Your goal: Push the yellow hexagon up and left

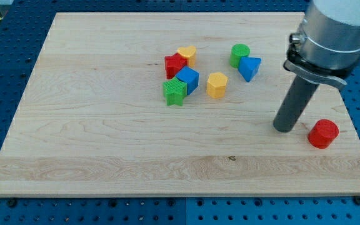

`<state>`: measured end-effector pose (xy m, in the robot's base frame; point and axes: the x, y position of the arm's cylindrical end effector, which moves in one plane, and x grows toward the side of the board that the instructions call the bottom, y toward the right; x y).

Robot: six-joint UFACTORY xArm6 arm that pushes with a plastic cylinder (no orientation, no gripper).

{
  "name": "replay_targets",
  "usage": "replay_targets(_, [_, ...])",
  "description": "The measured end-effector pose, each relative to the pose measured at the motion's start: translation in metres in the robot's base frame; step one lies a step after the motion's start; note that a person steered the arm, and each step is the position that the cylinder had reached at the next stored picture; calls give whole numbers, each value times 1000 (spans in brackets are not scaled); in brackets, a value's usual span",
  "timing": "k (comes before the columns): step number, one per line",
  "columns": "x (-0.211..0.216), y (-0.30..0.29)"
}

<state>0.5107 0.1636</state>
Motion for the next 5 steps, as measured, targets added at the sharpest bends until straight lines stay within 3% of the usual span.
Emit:
replay_targets(3, [6,-15])
replay_targets(5, [-26,-85])
